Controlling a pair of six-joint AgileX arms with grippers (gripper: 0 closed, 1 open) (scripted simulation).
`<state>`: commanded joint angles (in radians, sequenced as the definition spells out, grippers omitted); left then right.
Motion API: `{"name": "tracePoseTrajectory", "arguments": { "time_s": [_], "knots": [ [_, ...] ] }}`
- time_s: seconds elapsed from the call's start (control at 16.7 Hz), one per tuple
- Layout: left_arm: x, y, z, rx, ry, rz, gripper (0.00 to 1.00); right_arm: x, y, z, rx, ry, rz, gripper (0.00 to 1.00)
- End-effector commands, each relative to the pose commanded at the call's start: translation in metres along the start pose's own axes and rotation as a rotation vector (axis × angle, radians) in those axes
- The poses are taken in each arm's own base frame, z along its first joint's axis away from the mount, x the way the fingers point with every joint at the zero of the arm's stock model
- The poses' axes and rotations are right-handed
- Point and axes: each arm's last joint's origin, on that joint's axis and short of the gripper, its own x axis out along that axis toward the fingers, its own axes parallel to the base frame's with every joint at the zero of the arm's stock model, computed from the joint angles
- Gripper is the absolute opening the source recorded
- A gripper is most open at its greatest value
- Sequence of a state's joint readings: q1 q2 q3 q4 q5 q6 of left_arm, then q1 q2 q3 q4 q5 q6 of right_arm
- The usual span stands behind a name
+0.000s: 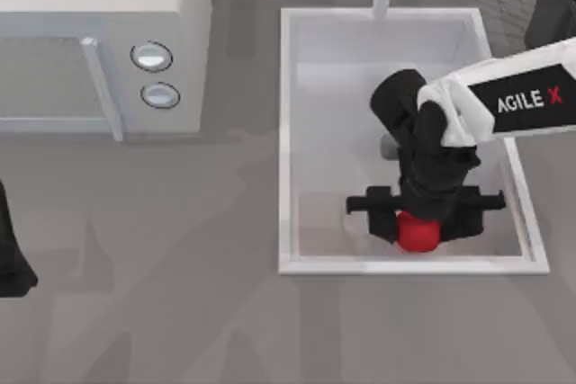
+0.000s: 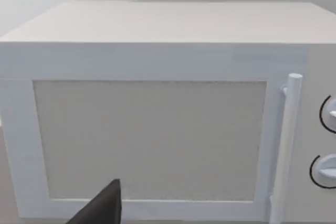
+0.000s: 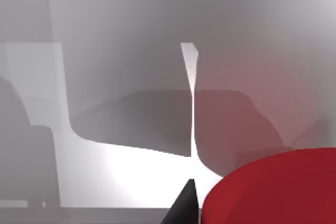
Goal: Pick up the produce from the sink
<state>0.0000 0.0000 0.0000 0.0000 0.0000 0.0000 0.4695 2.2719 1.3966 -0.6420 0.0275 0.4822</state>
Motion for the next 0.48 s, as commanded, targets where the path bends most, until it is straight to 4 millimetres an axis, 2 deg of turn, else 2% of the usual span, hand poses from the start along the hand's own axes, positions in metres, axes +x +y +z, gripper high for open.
{"name": "tracePoseTrajectory", "arguments": {
  "time_s": [0.18, 0.48],
  "knots": [
    [0.000, 0.000, 0.000, 0.000, 0.000, 0.000, 1.00, -0.039, 0.007, 0.013, 0.000, 0.006, -0.003, 0.00],
    [0.000, 0.000, 0.000, 0.000, 0.000, 0.000, 1.00, -0.137, 0.008, 0.020, -0.001, 0.038, -0.020, 0.00]
  ]
}}
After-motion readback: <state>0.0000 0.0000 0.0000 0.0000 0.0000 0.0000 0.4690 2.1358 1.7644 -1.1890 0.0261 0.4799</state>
